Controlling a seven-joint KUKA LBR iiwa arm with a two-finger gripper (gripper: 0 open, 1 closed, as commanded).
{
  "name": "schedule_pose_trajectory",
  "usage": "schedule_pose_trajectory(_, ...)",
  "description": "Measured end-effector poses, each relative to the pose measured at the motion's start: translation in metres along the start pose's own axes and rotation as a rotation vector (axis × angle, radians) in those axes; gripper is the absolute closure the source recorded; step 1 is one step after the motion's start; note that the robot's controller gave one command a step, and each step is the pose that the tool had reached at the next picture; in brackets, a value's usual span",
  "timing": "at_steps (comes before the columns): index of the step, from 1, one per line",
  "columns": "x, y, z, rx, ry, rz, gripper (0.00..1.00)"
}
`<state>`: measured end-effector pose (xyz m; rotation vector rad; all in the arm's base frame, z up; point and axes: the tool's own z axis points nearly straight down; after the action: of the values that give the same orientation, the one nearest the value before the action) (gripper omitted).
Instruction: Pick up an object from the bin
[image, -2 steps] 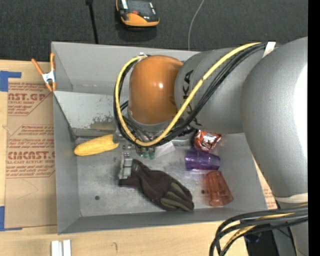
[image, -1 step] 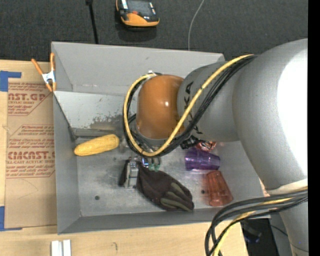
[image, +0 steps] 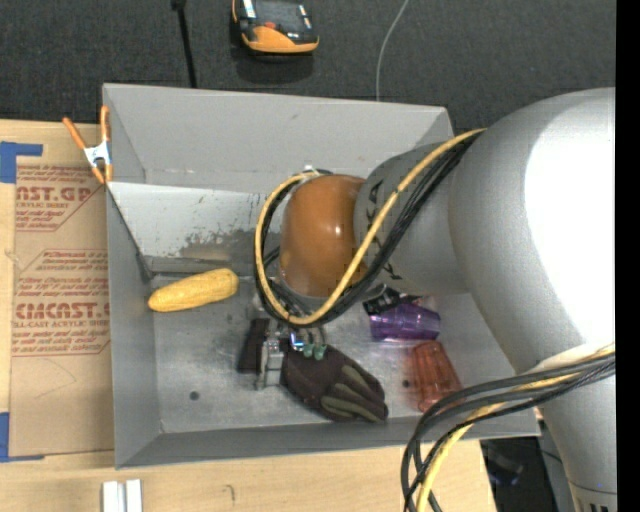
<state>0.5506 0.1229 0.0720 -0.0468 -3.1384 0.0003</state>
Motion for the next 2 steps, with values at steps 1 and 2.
schedule_pose_trajectory(1,0.0168,-0.0578,-0.0243,-0.001,-0.003,-0.218,1.0)
schedule_pose_trajectory(2,0.0168,-0.0575,-0.0243,-0.001,-0.003,-0.218,1.0)
